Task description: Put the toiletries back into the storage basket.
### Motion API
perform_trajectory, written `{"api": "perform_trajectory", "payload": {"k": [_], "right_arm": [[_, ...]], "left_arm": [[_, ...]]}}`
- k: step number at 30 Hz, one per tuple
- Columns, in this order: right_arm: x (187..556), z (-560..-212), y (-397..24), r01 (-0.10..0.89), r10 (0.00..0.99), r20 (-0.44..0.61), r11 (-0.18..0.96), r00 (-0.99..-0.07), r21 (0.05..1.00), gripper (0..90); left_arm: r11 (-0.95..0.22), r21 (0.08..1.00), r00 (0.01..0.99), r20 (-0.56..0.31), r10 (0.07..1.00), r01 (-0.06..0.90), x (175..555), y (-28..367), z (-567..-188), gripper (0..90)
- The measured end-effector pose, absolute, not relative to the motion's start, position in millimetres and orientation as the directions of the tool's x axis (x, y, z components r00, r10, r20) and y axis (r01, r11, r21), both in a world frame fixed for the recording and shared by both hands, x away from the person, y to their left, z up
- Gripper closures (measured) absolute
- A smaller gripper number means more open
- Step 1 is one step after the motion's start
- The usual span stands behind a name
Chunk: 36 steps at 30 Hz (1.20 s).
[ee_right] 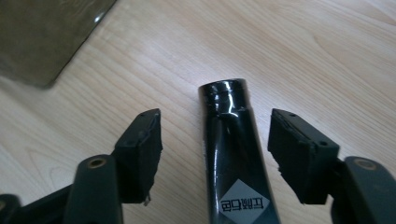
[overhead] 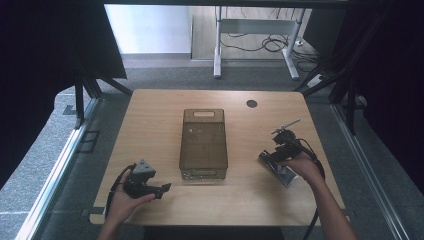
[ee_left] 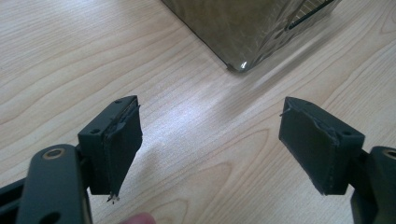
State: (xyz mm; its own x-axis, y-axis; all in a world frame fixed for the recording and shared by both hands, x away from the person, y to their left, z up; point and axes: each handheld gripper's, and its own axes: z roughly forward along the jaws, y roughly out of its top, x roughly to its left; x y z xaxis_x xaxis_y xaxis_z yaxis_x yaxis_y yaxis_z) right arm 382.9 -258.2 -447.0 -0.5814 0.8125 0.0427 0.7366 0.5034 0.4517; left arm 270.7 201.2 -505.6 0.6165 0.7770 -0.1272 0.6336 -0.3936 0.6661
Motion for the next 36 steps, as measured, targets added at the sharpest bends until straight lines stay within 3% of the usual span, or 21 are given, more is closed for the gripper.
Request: {"api": "perform_trajectory", "payload": {"k": [16,36], "right_arm": [[400.1,-481.6,-260.5,0.753,0.792,0.009,0.576,-0.610,0.317,24.0],[404.7,-505.7,-261.1,0.764,0.787,0.015,0.593,-0.616,0.255,31.4]], "left_arm": [[-0.391,0.669,0.617,-0.129,0.777,0.632,269.6,200.6,-504.5,21.6],[-0.397,0.660,0.618,-0.132,0.775,0.638,270.1,200.6,-506.0,21.5]]}}
